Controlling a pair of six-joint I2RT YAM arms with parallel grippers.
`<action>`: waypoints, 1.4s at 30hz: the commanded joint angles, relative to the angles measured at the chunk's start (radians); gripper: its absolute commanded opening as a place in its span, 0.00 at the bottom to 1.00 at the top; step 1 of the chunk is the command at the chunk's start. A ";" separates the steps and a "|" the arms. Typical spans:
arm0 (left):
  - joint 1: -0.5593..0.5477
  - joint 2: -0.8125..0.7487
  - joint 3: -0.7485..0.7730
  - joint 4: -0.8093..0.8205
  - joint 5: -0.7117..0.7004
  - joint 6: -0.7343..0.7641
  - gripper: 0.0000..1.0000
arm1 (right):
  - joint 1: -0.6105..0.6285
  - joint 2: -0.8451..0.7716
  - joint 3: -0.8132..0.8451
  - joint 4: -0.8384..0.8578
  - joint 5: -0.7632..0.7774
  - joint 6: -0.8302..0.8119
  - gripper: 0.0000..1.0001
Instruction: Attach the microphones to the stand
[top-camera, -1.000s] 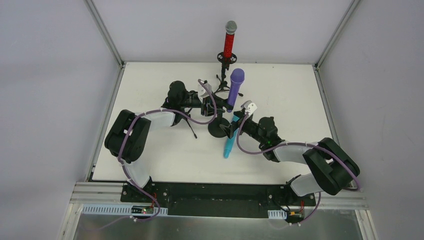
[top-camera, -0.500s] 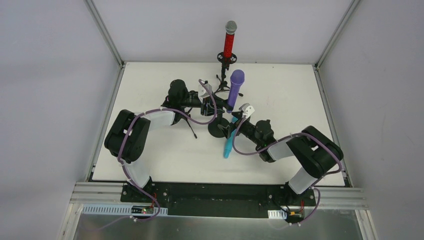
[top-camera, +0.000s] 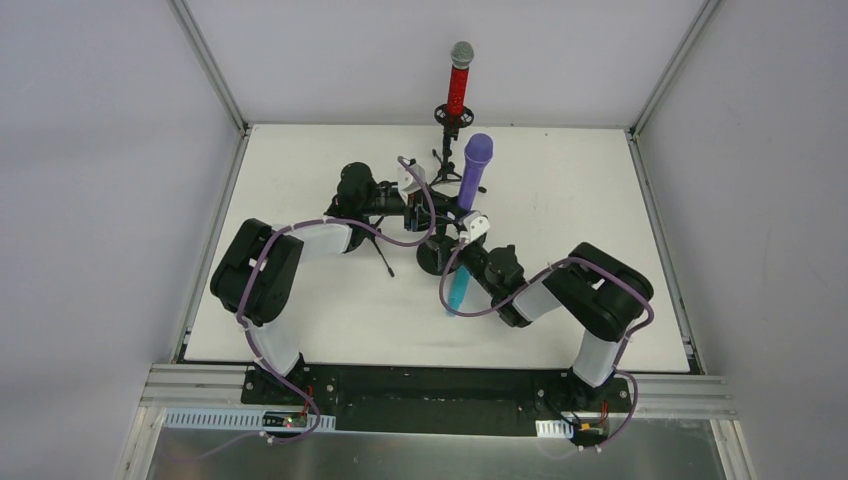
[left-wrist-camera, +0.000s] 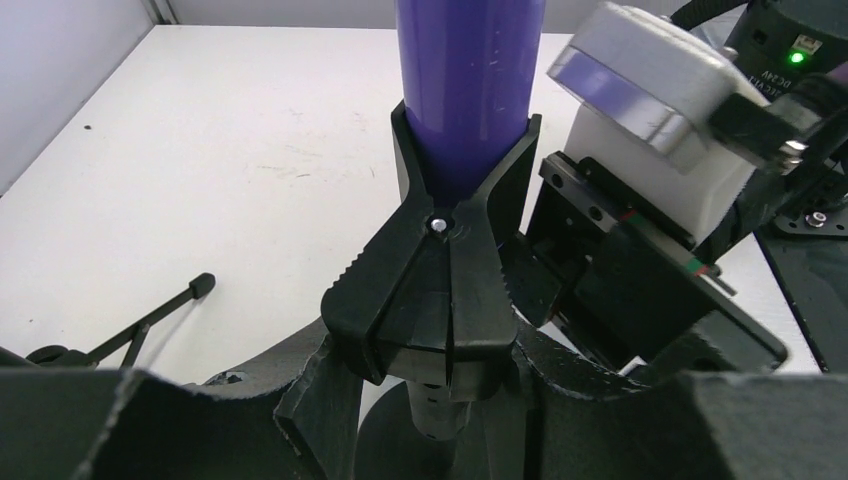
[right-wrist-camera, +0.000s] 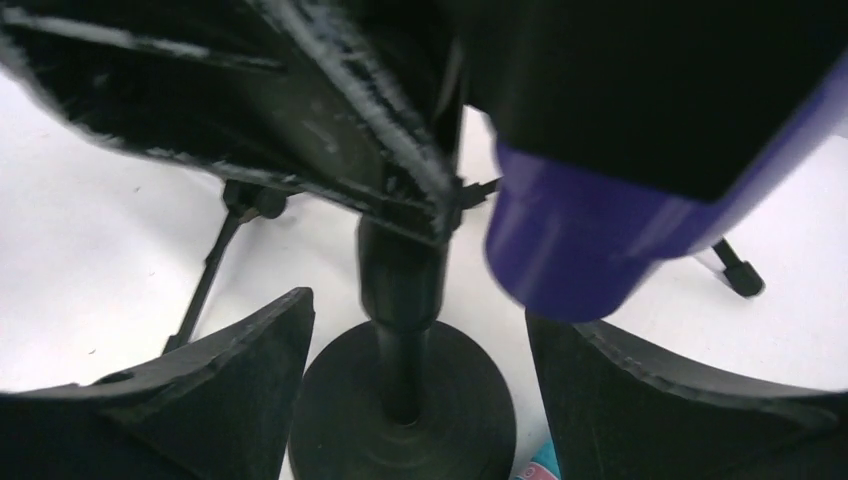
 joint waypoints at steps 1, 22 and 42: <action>-0.013 -0.004 -0.007 0.103 -0.022 -0.040 0.00 | 0.025 0.031 0.047 0.077 0.175 0.008 0.75; -0.043 -0.026 -0.008 0.122 -0.024 -0.054 0.00 | 0.030 0.069 0.083 0.077 0.158 -0.025 0.00; -0.052 -0.083 0.033 0.170 -0.039 -0.128 0.00 | 0.031 0.064 0.071 0.076 0.118 -0.049 0.00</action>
